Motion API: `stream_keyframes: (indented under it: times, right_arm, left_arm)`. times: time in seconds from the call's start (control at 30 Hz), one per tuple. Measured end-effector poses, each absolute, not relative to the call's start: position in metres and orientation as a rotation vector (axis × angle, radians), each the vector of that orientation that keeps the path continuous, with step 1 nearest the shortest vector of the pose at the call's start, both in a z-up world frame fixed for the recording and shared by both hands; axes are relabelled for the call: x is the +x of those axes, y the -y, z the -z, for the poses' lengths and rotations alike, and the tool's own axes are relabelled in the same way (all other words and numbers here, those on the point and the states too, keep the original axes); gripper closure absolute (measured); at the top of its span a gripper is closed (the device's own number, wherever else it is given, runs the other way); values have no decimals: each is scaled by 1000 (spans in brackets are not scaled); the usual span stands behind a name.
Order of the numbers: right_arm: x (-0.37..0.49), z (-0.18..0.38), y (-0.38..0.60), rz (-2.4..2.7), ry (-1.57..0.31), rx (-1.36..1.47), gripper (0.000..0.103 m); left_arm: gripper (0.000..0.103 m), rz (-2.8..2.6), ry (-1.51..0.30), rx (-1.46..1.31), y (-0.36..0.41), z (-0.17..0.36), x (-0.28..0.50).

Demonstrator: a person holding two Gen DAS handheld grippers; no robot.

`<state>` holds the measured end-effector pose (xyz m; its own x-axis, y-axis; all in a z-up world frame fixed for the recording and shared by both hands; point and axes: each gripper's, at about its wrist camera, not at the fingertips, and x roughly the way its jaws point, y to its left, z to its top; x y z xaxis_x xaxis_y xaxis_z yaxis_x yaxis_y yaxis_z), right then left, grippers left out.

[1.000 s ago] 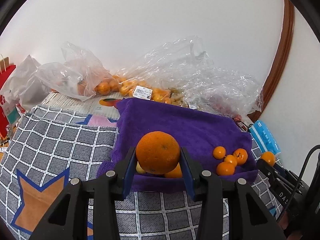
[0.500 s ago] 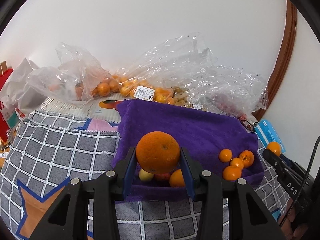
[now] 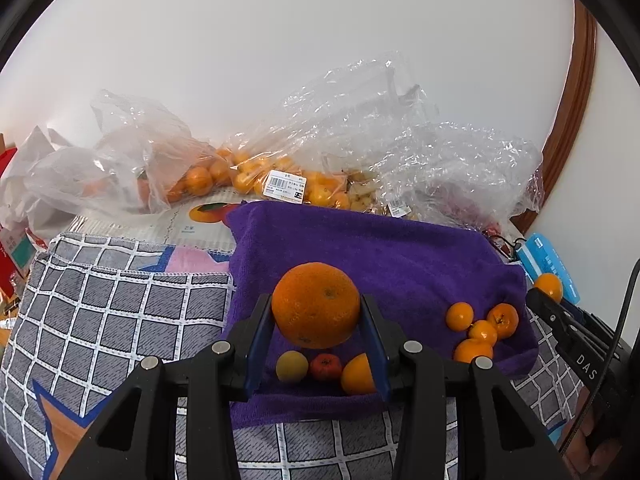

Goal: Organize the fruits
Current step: 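Lower both held oranges onto the towel among the other fruit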

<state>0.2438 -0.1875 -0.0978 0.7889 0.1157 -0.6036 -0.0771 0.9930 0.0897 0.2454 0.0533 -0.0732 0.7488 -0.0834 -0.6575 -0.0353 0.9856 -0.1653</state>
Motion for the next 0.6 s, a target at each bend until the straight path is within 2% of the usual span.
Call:
stream_keyframes:
  times: [0.6]
  right_arm:
    - [269,106,182,-107,-674,40,69]
  left_arm:
    - [62,49,-749,-144,-44,82,268]
